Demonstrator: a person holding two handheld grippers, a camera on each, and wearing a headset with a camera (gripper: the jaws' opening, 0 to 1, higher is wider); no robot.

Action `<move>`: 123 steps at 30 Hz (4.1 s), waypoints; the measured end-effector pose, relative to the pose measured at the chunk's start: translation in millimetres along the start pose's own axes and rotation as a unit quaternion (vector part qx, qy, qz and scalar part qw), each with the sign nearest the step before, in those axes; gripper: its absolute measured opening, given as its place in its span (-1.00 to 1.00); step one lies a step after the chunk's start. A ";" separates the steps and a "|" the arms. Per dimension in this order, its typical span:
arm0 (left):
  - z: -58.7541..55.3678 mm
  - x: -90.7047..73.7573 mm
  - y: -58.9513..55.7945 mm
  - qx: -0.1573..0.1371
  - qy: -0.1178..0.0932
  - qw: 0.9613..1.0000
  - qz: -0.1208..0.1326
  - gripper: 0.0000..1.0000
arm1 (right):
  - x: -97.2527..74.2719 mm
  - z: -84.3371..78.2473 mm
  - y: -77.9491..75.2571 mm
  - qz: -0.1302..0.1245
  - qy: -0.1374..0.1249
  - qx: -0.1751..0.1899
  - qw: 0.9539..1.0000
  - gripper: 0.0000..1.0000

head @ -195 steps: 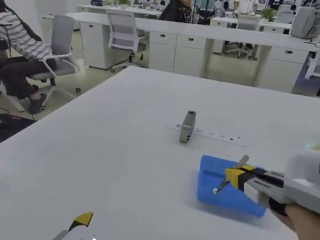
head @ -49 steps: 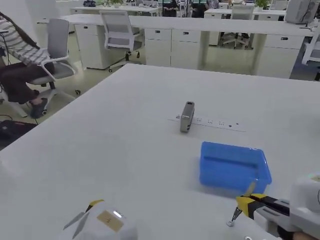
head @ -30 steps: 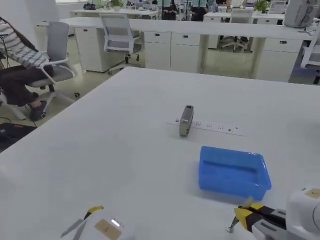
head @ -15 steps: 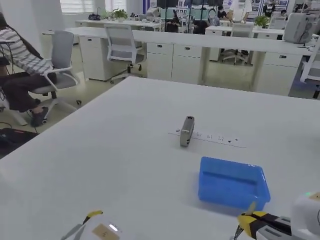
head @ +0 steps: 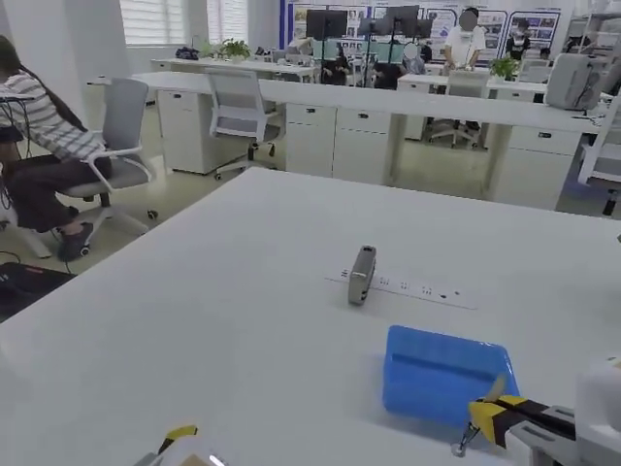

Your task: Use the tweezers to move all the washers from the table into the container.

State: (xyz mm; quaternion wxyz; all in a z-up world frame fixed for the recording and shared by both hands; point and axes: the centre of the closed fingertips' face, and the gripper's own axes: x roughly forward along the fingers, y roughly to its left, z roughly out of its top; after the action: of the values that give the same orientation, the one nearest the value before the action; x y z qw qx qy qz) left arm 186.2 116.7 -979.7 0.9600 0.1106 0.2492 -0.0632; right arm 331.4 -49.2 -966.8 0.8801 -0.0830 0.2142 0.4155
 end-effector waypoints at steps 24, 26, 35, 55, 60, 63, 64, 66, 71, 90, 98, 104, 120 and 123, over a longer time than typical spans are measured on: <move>-6.4 3.6 -0.2 0.005 0.019 1.000 -0.001 0.83 | 38.8 34.3 -45.3 -0.030 -0.023 -0.010 0.999 -1.00; -8.2 4.1 0.7 0.005 0.024 1.000 0.000 0.82 | 43.6 30.4 -47.8 -0.030 -0.018 -0.008 0.999 -1.00; -12.2 5.9 -0.5 0.011 0.035 0.999 -0.002 0.81 | 59.8 18.4 -56.0 -0.030 -0.007 0.004 1.000 -1.00; -18.4 8.6 -1.2 0.015 0.050 0.999 -0.004 0.81 | 80.9 -0.6 -64.0 -0.033 0.009 0.016 0.999 -0.99; -19.8 8.6 -1.7 0.016 0.053 0.998 -0.004 0.81 | 82.8 -4.8 -66.7 -0.039 0.007 0.020 0.999 -0.99; -21.1 8.9 -2.5 0.018 0.056 0.998 -0.005 0.81 | 83.6 -5.8 -65.8 -0.038 0.007 0.020 0.999 -0.99; -21.1 8.9 -2.7 0.018 0.056 0.998 -0.006 0.81 | 83.9 -6.1 -65.2 -0.038 0.007 0.019 0.999 -0.99; -21.4 9.1 -2.7 0.018 0.058 0.998 -0.006 0.81 | 84.1 -6.7 -63.1 -0.036 0.004 0.017 0.999 -0.98; -23.3 9.7 -3.8 0.020 0.064 0.998 -0.008 0.80 | 83.4 -7.3 -61.0 -0.038 0.001 0.006 0.999 -0.98; -30.2 12.3 -3.7 0.023 0.083 0.996 -0.010 0.78 | 78.4 -9.1 -59.0 -0.041 -0.010 0.039 0.998 -0.95; -35.5 13.8 -3.5 0.022 0.094 0.995 -0.011 0.77 | 78.2 -6.2 -58.9 -0.042 -0.027 0.067 0.997 -0.95; -38.6 14.2 -4.3 0.023 0.101 0.995 -0.014 0.76 | 81.7 -4.2 -51.2 -0.024 -0.033 0.088 0.995 -0.96; -38.4 13.6 -3.1 0.019 0.102 0.995 -0.008 0.76 | 87.3 -2.1 -42.9 -0.018 -0.017 0.053 0.998 -0.96; -36.7 13.3 -3.2 0.019 0.098 0.995 -0.008 0.76 | 85.7 -1.0 -42.6 -0.016 -0.013 0.049 0.999 -0.96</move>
State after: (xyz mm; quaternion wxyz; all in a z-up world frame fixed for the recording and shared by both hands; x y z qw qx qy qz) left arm 180.1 121.7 -1018.1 0.9282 0.1325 0.3417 -0.0644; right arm 411.9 -17.2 -1007.3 0.8924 -0.0383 0.2217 0.3911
